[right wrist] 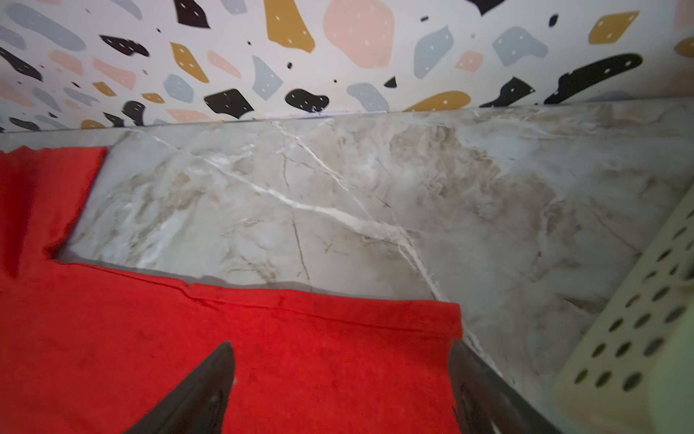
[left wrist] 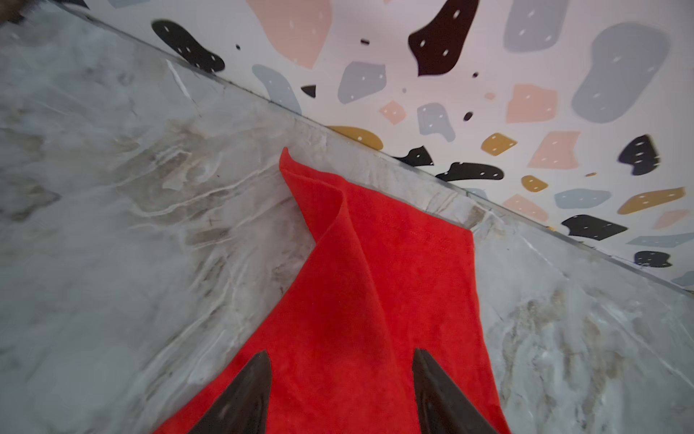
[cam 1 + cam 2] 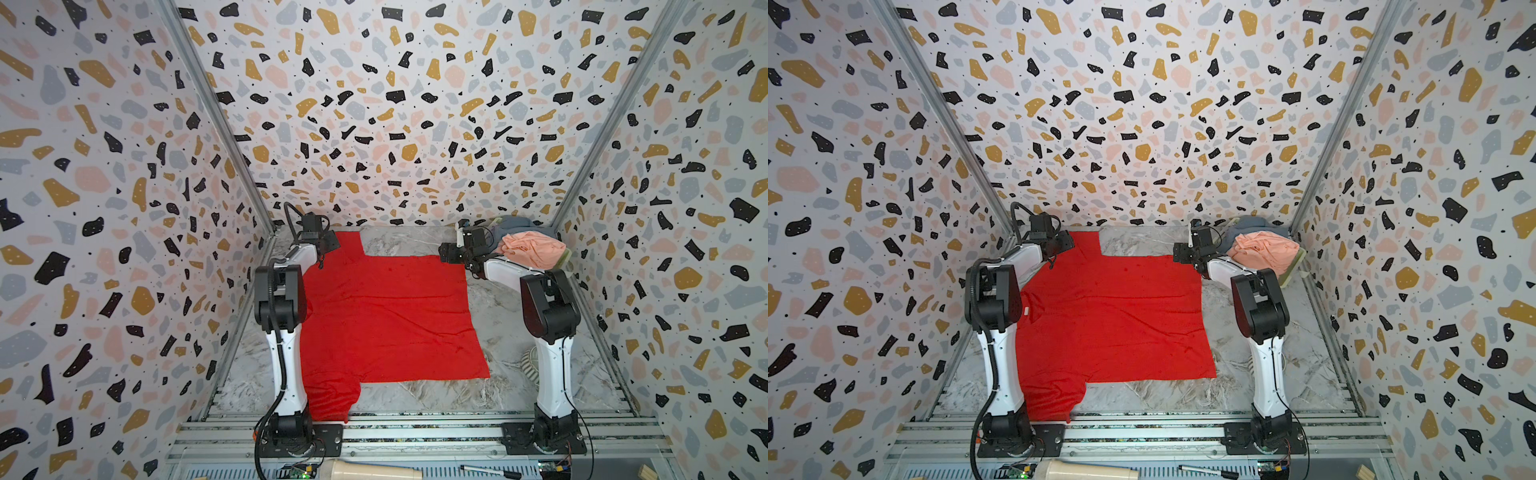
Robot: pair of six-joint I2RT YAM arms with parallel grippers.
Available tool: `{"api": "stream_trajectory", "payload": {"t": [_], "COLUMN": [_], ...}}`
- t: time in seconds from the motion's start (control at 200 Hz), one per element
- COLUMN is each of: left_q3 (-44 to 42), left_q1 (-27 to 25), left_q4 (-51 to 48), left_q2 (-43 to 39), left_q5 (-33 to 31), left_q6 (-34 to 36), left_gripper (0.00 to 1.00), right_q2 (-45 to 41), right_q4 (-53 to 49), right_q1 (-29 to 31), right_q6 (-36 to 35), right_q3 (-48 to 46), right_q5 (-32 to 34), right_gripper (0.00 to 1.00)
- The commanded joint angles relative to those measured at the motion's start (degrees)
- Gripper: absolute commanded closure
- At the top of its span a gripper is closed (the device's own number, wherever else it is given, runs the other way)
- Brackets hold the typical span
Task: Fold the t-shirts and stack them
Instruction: 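Fold the near hem over toward the collar with both grippers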
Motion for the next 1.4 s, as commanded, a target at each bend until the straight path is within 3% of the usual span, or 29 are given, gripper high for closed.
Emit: {"api": "stream_trajectory", "payload": {"t": [0.0,0.15,0.305,0.481,0.716,0.856,1.216,1.397], "left_q3": [4.9,10.9,14.9,15.9,15.5,16.4,17.6,22.2], "left_q1": [0.6,0.6,0.6,0.6,0.6,0.6,1.2,1.5], "left_q4": [-0.1,0.5,1.4,2.7,4.2,4.0,4.1,2.6], "left_q2": [2.6,7.8,11.5,12.8,12.9,13.5,14.4,17.1], "left_q5": [0.4,0.3,1.1,1.5,0.1,0.0,0.8,1.3], "left_q6": [2.1,1.7,1.1,0.7,1.3,1.3,1.2,0.4], "left_gripper": [0.39,0.39,0.39,0.42,0.44,0.43,0.41,0.43], "right_q2": [-0.4,1.8,3.8,8.4,14.4,14.4,8.1,8.2], "right_q4": [2.5,2.0,-1.0,-9.8,-21.6,-22.6,-15.5,-12.7], "right_q1": [0.4,0.6,1.5,2.0,2.1,2.0,-0.4,-1.1], "right_q6": [-2.1,-2.2,-2.9,-2.3,1.1,2.2,3.6,3.7], "right_q3": [2.3,3.0,4.8,12.1,21.2,20.9,10.2,8.9], "right_q5": [0.9,3.1,10.3,18.9,25.5,27.6,15.7,8.9], "right_gripper": [0.11,0.11,0.11,0.12,0.12,0.12,0.12,0.24]}}
